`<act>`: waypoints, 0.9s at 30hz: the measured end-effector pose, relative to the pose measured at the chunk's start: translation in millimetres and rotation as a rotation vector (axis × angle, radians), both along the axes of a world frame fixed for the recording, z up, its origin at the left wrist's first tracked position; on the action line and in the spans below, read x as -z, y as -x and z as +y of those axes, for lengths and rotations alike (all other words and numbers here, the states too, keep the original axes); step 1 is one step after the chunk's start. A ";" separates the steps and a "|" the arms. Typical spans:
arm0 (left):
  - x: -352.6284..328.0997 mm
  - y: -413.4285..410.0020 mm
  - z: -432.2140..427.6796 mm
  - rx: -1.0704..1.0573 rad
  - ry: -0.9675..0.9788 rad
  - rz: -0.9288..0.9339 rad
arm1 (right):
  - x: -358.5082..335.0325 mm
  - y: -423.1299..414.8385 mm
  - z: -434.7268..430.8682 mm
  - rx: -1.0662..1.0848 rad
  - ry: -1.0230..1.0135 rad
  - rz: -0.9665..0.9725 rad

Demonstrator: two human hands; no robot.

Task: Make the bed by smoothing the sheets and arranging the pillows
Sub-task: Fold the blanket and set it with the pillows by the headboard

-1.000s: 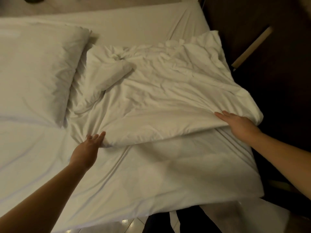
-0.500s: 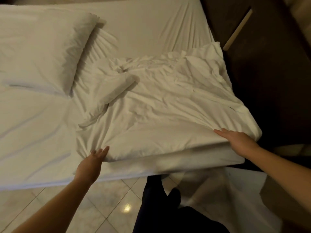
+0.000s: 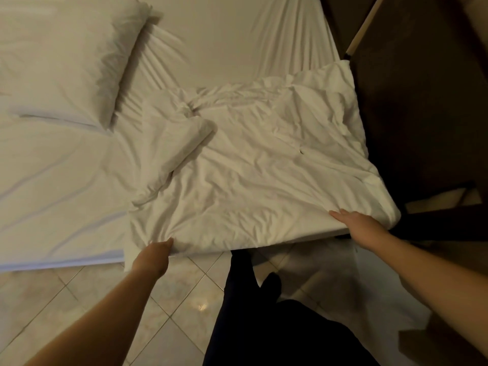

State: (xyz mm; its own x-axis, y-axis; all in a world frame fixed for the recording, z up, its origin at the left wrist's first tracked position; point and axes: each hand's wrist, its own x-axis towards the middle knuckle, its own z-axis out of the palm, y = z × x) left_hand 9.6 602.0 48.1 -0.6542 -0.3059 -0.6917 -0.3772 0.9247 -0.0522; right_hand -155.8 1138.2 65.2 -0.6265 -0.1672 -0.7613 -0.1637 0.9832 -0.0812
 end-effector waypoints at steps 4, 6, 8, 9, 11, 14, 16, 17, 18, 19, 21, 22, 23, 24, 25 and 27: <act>-5.8 11.3 5.7 -0.101 -0.019 -0.003 | 7.6 3.1 -1.6 0.066 -0.006 -0.111; -7.2 21.1 8.5 -0.137 -0.027 0.063 | 7.7 11.0 -7.1 0.097 -0.029 -0.125; -7.8 35.5 10.6 -0.173 -0.036 0.123 | 2.8 24.4 -18.9 0.111 -0.036 -0.093; -7.8 44.1 11.0 -0.180 -0.044 0.143 | 0.2 32.7 -26.0 0.105 -0.029 -0.064; -6.7 64.1 10.5 -0.178 -0.059 0.175 | -1.9 52.6 -41.7 0.087 -0.003 -0.008; 1.0 101.7 3.5 -0.166 -0.095 0.214 | 1.1 88.4 -71.7 0.066 0.046 0.044; 11.3 131.4 -3.0 -0.156 -0.143 0.254 | 5.8 115.5 -94.4 0.053 0.093 0.090; 17.9 147.2 -7.0 -0.145 -0.172 0.281 | 8.7 129.2 -106.5 0.037 0.117 0.114; 24.9 163.8 -11.1 -0.125 -0.200 0.307 | 12.1 143.1 -118.7 0.015 0.135 0.137; 32.2 180.8 -15.5 -0.091 -0.224 0.326 | 15.8 156.8 -131.3 -0.007 0.144 0.152; 45.5 214.5 -22.7 0.003 -0.245 0.338 | 26.1 183.3 -156.7 -0.046 0.146 0.176; 51.0 230.3 -25.8 0.046 -0.245 0.336 | 32.4 195.4 -168.5 -0.070 0.146 0.196; 56.1 245.1 -28.7 0.090 -0.236 0.335 | 38.4 206.4 -179.6 -0.093 0.144 0.222; 61.7 258.6 -32.0 0.139 -0.220 0.337 | 44.6 216.4 -189.8 -0.115 0.138 0.243; 66.6 270.6 -35.2 0.197 -0.196 0.340 | 49.8 225.6 -199.8 -0.136 0.129 0.258; 76.0 289.5 -41.4 0.307 -0.138 0.339 | 60.7 242.9 -216.6 -0.175 0.120 0.265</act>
State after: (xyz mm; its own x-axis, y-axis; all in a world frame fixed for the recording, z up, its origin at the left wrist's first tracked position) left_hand -280.0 560.5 -27.9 -0.8960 0.0165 -0.4438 -0.0598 0.9857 0.1573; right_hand -398.7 921.6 4.6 -0.7539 -0.3682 -0.5441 -0.3604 0.9242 -0.1261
